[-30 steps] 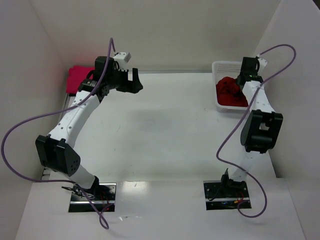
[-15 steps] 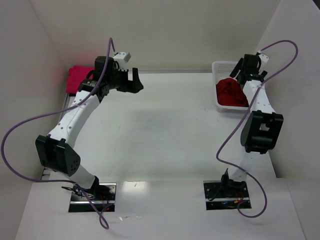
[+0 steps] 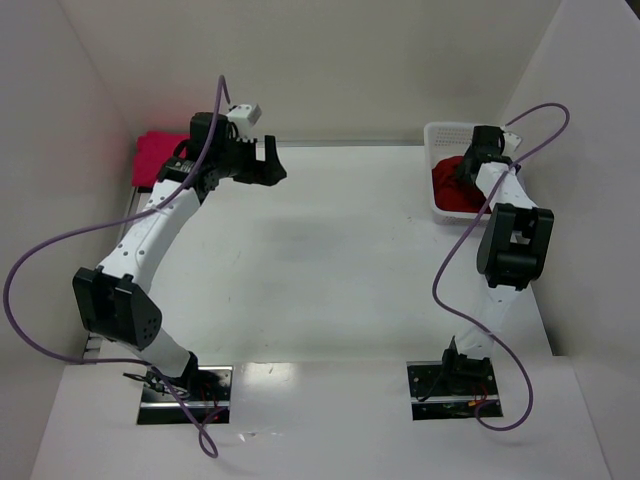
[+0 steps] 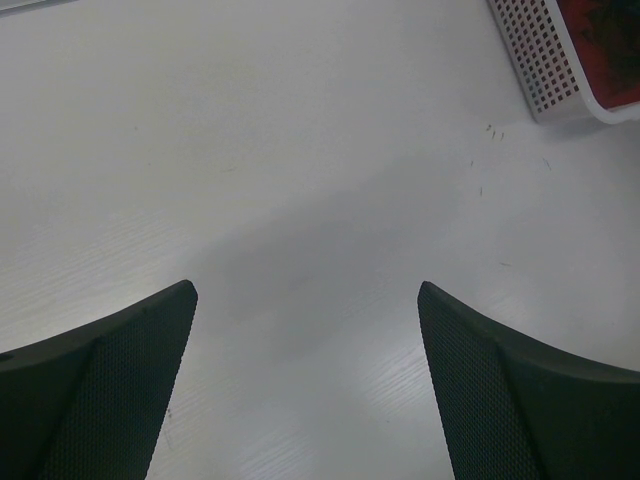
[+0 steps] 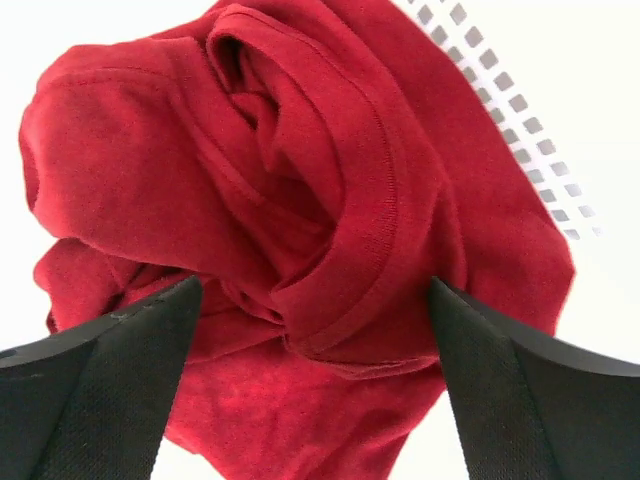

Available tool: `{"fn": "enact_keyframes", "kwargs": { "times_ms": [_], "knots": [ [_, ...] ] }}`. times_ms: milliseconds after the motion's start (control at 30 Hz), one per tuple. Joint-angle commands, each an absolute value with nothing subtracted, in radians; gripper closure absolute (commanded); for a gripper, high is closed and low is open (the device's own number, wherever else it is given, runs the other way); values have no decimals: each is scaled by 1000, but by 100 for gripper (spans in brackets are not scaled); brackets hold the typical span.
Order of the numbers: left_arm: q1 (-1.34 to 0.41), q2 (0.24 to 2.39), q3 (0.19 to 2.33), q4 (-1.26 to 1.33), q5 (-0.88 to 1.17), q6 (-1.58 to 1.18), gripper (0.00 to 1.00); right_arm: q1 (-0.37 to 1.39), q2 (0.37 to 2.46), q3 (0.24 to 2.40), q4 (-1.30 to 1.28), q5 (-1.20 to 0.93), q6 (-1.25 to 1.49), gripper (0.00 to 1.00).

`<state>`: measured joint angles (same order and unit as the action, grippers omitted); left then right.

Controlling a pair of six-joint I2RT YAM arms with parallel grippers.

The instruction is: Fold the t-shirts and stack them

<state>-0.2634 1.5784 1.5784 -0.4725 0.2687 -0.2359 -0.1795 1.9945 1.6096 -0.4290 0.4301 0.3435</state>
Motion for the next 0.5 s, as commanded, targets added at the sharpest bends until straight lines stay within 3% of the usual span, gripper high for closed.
{"fn": "enact_keyframes", "kwargs": {
  "times_ms": [0, 67, 100, 200, 233, 300, 467],
  "knots": [
    [-258, 1591, 1594, -442, 291, -225, 1, -186, 1982, 1609, -430, 505, 365, 8],
    [-258, 1591, 1594, -442, 291, -225, 1, -186, 1982, 1609, -430, 505, 365, 23],
    [-258, 1591, 1594, -442, 291, -225, 1, -186, 1982, 1609, -430, 494, 356, 43],
    [-258, 1591, 1603, -451, 291, -225, 1, -186, 1984, 1609, -420, 494, 379, 72],
    [-258, 1591, 1603, -451, 291, -225, 1, -186, 1971, 1609, -420, 505, 379, 88],
    [-258, 1591, 1603, -460, 291, -225, 1, -186, 1916, 1609, -408, 479, 390, 99],
    [-258, 1582, 1603, -460, 304, -225, 1, -150, 1788, 1677, -434, 407, 338, 99]
  ]
}}
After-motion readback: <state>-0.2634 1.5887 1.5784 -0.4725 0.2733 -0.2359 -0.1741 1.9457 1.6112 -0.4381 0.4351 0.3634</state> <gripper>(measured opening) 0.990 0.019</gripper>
